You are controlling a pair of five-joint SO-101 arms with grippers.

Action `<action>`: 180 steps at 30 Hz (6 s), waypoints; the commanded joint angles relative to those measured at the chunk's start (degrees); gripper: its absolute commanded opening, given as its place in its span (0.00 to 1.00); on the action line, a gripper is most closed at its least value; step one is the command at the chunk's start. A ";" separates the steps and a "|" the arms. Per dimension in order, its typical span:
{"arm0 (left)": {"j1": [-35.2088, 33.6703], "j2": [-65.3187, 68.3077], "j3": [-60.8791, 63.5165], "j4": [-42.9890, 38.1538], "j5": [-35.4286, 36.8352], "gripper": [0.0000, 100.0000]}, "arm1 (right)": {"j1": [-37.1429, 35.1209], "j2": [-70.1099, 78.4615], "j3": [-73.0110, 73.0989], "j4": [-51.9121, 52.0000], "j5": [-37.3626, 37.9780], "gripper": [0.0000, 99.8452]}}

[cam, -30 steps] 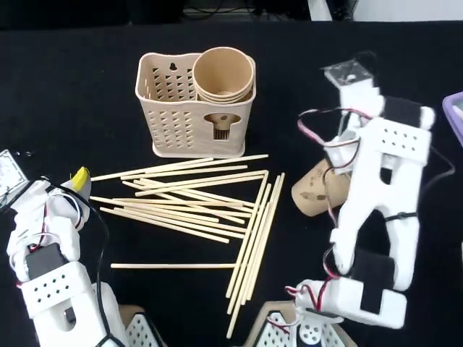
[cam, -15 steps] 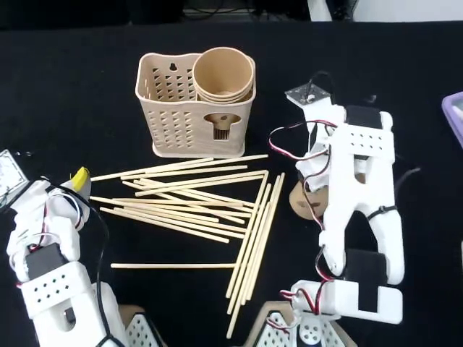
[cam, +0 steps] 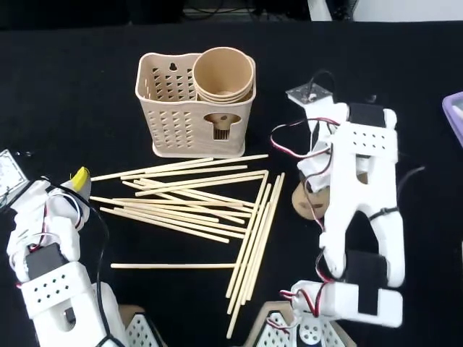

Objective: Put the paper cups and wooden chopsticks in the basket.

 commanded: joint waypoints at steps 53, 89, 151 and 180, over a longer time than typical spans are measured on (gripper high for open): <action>0.04 -0.88 -2.07 -1.23 0.18 0.31 | -30.68 6.73 -53.67 -3.96 5.36 0.01; 0.40 -0.88 -1.80 -1.23 0.18 0.31 | -33.67 -18.15 -15.08 -29.01 -11.78 0.16; 0.31 -0.88 -1.80 -1.23 0.18 0.31 | -28.13 -28.70 -14.46 -36.92 -24.26 0.16; 0.40 -0.88 -1.71 -1.23 0.18 0.31 | -22.59 -14.90 39.08 -30.42 -24.62 0.16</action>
